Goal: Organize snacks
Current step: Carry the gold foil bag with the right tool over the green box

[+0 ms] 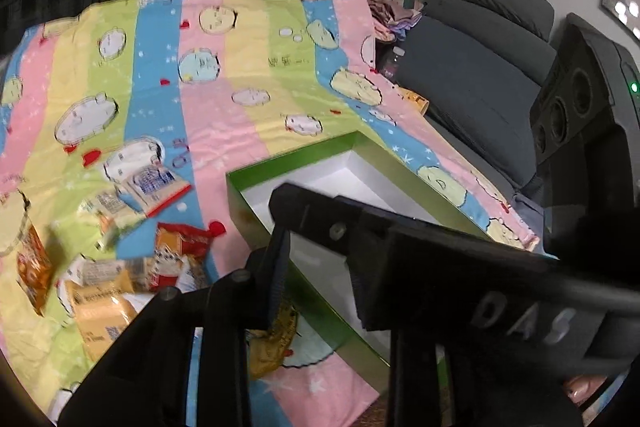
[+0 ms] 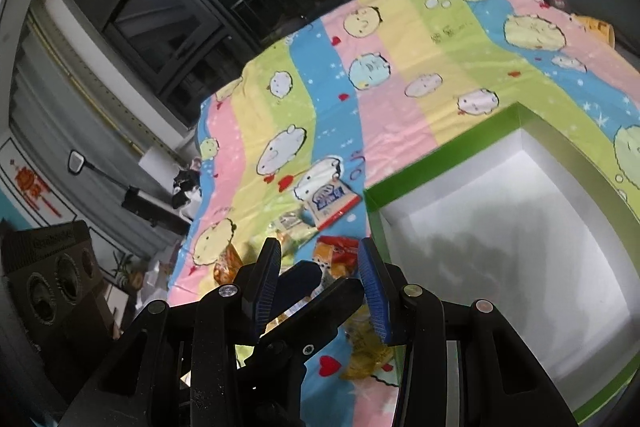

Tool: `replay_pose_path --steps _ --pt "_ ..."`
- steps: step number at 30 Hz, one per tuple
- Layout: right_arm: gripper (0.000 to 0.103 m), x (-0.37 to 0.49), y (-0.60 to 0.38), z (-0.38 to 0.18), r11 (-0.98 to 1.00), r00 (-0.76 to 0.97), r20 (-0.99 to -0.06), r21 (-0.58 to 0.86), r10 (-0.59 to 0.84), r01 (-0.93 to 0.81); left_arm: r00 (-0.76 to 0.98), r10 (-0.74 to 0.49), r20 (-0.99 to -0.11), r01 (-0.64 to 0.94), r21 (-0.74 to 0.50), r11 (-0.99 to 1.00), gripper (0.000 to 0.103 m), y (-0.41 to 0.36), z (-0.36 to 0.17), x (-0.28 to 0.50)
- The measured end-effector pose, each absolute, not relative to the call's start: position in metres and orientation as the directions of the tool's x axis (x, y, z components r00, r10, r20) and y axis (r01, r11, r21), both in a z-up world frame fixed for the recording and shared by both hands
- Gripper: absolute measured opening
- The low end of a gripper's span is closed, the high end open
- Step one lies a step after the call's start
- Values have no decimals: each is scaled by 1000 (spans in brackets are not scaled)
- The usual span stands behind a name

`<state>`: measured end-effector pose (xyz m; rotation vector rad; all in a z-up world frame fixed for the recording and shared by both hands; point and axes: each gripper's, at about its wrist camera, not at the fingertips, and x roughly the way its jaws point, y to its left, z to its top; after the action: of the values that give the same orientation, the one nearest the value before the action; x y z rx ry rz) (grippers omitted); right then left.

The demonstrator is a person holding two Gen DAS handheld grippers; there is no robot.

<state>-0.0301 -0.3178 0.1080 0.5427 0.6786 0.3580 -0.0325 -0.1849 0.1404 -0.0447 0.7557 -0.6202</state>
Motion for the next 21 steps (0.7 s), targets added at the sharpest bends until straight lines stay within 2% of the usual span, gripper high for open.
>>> replay_pose_path --steps 4,5,6,8,14,21 --pt "44 -29 -320 104 809 722 -508 574 469 -122 559 -496 -665 455 -255 853 31 -177 130 -27" --pt "44 -30 -320 103 812 720 -515 571 465 -116 559 -487 -671 443 -255 860 36 -173 127 -27" --pt "44 -30 -321 102 814 718 -522 570 461 -109 554 -481 -679 430 -260 864 42 -169 124 -27" --pt "44 -30 -323 101 816 714 -534 571 452 -89 543 -481 -688 419 -274 866 69 -161 114 -29" --pt "43 -29 -324 98 808 703 -537 581 467 -93 472 -455 -755 390 -284 876 70 -159 75 -32" --pt "43 -26 -324 94 811 692 -556 581 461 -72 416 -472 -777 372 -328 868 69 -165 41 -28"
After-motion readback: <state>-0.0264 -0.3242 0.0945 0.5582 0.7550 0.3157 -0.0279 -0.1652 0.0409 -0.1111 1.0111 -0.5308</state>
